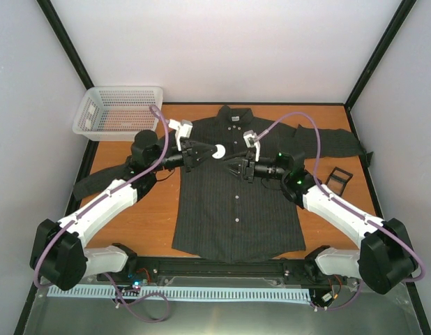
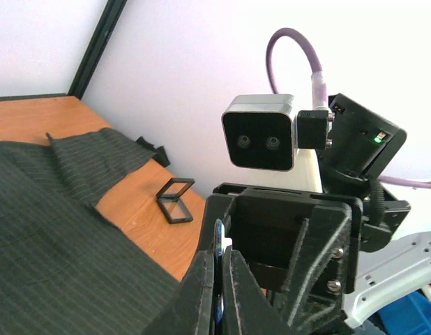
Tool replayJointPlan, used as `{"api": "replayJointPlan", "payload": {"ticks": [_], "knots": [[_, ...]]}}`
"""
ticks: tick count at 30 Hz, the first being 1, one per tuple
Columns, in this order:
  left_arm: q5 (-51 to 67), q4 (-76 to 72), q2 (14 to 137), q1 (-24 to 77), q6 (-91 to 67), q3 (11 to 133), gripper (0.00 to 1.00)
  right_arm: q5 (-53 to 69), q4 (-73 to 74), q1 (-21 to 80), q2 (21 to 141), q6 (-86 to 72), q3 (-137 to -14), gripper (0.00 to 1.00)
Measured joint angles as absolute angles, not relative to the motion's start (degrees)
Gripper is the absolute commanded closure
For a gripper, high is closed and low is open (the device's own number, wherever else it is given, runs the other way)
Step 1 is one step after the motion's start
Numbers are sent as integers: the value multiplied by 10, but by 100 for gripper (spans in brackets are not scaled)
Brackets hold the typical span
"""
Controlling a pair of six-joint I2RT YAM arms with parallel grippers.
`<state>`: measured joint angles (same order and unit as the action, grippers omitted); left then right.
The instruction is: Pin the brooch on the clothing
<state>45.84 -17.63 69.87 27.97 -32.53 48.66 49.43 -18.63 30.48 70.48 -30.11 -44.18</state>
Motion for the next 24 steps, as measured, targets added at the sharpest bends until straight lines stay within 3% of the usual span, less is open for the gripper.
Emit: {"api": "replayJointPlan", "payload": {"ticks": [3,9,14,21,23,24], "knots": [[470,-215,701,277,-361,480,99,485,-222,307,706,-327,-442,70],[483,-250,701,273,-391,465,99,473,-259,307,707,-357,-442,76],[493,-272,701,272,-404,457,99,474,-289,307,717,-379,-442,96],[498,-288,699,265,-413,448,99,486,-305,306,726,-389,-443,97],[502,-290,698,264,-415,445,93,489,-305,305,726,-388,-443,97],[504,-290,697,263,-415,444,81,492,-305,305,726,-388,-443,97]]}}
